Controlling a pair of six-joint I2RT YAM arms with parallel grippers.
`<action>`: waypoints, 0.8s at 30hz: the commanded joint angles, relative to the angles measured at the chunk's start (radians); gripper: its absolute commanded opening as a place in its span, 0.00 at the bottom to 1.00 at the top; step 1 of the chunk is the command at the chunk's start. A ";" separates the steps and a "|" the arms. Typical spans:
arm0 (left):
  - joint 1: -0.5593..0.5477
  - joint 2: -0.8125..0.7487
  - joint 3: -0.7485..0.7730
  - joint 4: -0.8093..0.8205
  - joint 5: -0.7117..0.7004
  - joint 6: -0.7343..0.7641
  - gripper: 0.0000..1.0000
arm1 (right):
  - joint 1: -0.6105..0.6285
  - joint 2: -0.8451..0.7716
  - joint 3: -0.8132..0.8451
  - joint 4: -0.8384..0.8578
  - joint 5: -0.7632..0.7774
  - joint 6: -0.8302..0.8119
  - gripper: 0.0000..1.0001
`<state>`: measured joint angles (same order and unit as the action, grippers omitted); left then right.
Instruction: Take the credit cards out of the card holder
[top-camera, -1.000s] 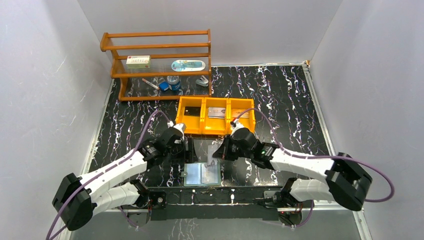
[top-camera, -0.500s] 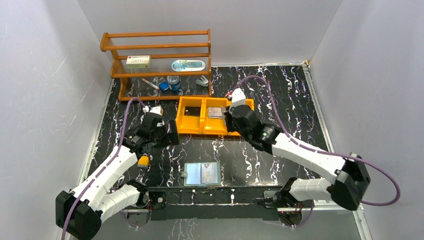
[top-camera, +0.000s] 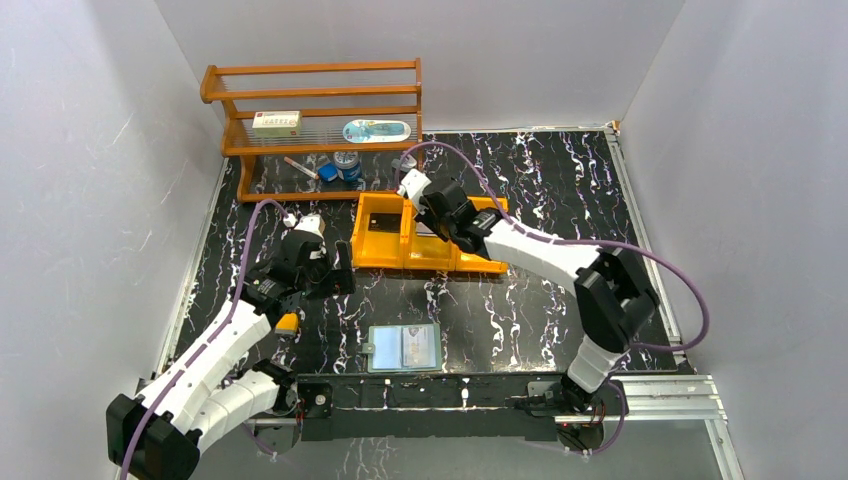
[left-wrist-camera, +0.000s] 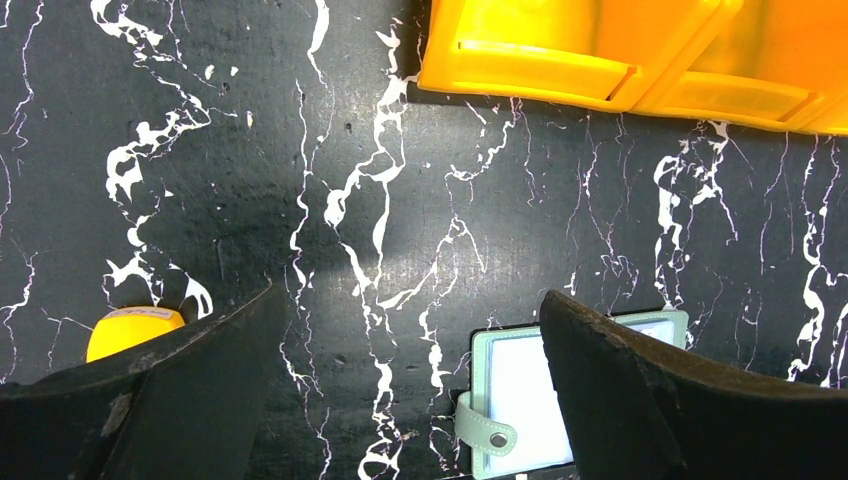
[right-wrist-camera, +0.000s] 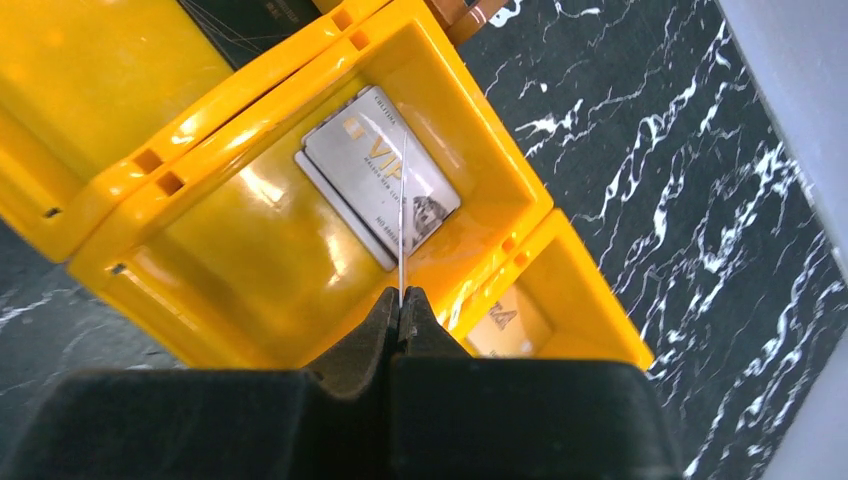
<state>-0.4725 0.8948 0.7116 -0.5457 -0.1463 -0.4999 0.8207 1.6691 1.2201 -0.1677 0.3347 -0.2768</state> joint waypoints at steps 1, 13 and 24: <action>0.006 -0.004 0.007 0.000 -0.024 0.020 0.98 | -0.016 0.063 0.087 0.022 -0.039 -0.188 0.00; 0.006 0.004 0.007 0.001 -0.040 0.020 0.98 | -0.032 0.202 0.096 0.148 -0.026 -0.450 0.00; 0.005 0.005 0.009 -0.004 -0.047 0.023 0.98 | -0.037 0.307 0.148 0.193 0.014 -0.621 0.00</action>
<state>-0.4725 0.9054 0.7116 -0.5465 -0.1722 -0.4900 0.7910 1.9591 1.3102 -0.0410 0.3092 -0.8143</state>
